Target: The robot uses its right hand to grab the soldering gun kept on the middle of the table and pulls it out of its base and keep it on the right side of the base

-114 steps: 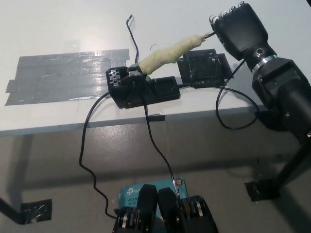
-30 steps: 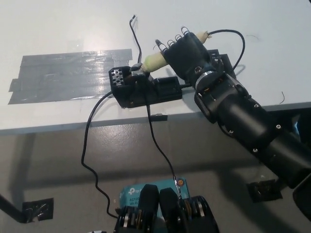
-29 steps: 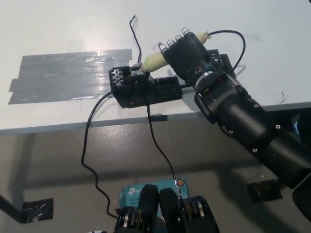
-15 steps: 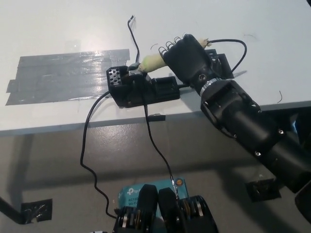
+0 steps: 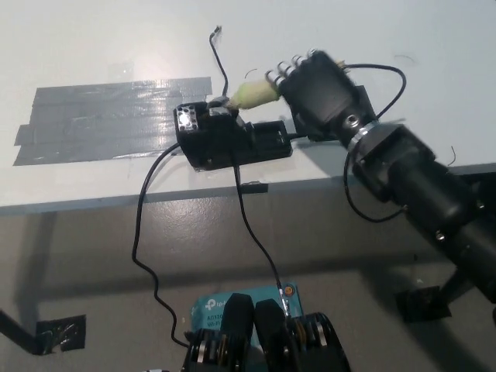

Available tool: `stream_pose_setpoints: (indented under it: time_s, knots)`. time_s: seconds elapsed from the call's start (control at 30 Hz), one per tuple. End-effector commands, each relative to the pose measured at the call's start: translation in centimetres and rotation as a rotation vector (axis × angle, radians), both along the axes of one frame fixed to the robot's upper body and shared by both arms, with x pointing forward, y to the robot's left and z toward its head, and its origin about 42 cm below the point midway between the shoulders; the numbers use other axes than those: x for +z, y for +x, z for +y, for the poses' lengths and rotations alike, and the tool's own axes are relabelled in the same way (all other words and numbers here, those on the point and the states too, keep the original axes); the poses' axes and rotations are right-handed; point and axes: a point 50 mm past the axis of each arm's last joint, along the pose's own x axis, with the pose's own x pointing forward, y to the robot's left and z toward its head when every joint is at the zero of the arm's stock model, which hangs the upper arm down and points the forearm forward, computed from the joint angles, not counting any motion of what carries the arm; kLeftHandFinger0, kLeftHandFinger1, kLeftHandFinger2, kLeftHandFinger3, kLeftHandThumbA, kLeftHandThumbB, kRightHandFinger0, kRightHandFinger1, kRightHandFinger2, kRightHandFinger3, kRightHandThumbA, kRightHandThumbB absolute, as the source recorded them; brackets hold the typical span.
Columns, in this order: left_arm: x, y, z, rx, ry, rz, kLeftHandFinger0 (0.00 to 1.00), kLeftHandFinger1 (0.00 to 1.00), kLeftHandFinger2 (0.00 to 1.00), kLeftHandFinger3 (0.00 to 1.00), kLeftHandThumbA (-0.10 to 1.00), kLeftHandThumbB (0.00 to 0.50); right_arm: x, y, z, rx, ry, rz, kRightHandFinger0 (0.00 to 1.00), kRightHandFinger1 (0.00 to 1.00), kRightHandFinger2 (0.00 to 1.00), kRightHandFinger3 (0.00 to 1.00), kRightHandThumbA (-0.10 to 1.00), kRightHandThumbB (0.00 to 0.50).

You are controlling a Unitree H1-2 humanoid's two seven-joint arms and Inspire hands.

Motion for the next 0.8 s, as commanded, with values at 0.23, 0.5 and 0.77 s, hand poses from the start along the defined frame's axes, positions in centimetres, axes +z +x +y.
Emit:
stream_pose_setpoints:
  time_s: [0.23,0.5,0.77]
  knots:
    - [0.5,-0.5,0.7,0.007,0.022,-0.004,0.92,0.99,1.00,1.00,0.83,0.210,8.1,1.6,-5.5,0.002,0.144,-0.189,0.00,0.00,0.62,0.12,-0.10,0.026]
    - [0.5,-0.6,0.8,-0.005,0.046,0.004,0.96,1.00,1.00,1.00,0.86,0.208,8.5,1.5,-6.9,-0.014,0.125,-0.229,0.00,0.00,0.06,0.32,-0.10,0.236]
    - [0.5,-0.5,0.8,-0.010,0.045,0.005,0.91,0.97,1.00,1.00,0.85,0.205,6.0,1.6,-6.9,-0.165,0.130,-0.005,0.00,0.02,0.15,0.00,-0.10,0.028]
